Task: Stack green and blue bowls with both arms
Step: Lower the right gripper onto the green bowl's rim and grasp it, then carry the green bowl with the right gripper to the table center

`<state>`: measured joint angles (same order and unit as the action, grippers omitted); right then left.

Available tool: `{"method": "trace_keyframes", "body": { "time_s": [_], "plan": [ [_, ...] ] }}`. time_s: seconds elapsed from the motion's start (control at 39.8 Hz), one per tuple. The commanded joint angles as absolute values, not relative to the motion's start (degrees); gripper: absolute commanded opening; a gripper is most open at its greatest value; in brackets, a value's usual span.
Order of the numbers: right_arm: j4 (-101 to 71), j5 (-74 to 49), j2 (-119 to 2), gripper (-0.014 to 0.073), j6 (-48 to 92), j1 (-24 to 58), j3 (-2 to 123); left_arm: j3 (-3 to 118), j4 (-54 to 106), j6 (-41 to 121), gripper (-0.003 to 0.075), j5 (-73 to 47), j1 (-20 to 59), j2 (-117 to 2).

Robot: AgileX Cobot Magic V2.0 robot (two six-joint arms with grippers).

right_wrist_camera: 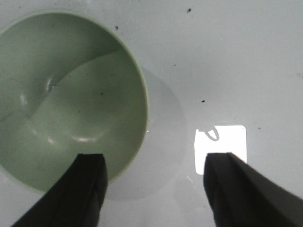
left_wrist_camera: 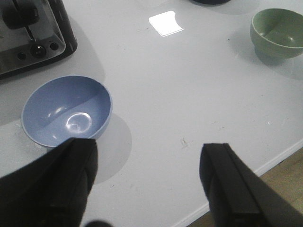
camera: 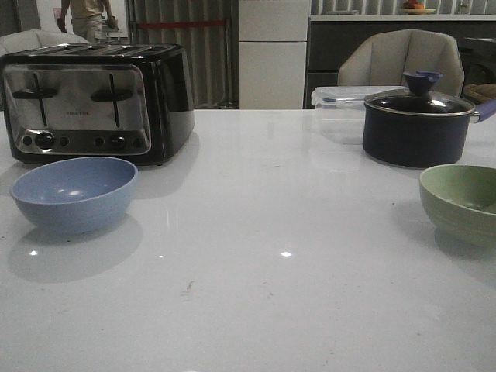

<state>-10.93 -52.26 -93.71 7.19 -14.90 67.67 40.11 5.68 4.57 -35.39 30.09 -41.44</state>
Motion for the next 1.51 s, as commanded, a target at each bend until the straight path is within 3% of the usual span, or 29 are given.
{"method": "trace_keyframes", "body": {
  "time_s": [0.0, 0.35, 0.7, 0.88, 1.03, 1.21, 1.48],
  "plan": [
    [-12.1, -49.7, -95.7, 0.0542, 8.2, -15.3, 71.0, 41.7, 6.4, 4.6, 0.0508, -30.7, 30.6, -41.6],
    [-17.3, -50.3, -106.5, 0.0529, 11.8, -15.3, 77.1, 41.7, 6.4, 4.6, 0.0508, -30.7, 30.6, -41.6],
    [-17.4, -50.6, -107.0, 0.018, 12.2, -15.3, 77.6, 41.7, 6.4, 4.6, 0.0508, -30.7, 30.6, -41.6],
    [-17.4, -51.1, -106.2, 0.0087, 12.4, -15.3, 77.6, 41.7, 6.4, 4.6, 0.0508, -30.7, 30.6, -41.6],
    [-17.4, -52.7, -103.2, 0.007, 12.8, -14.3, 78.4, 41.7, 6.4, 4.6, 0.0508, -30.7, 30.6, -41.6],
    [-17.3, -56.8, -99.1, 0.007, 12.9, -7.8, 82.6, 41.7, 6.4, 4.6, 0.0508, -30.7, 30.6, -41.6],
    [-13.3, -57.4, -98.8, 0.007, 12.8, 11.6, 85.9, 41.7, 6.4, 4.6, 0.0508, -30.7, 30.6, -41.6]
  ]
}}
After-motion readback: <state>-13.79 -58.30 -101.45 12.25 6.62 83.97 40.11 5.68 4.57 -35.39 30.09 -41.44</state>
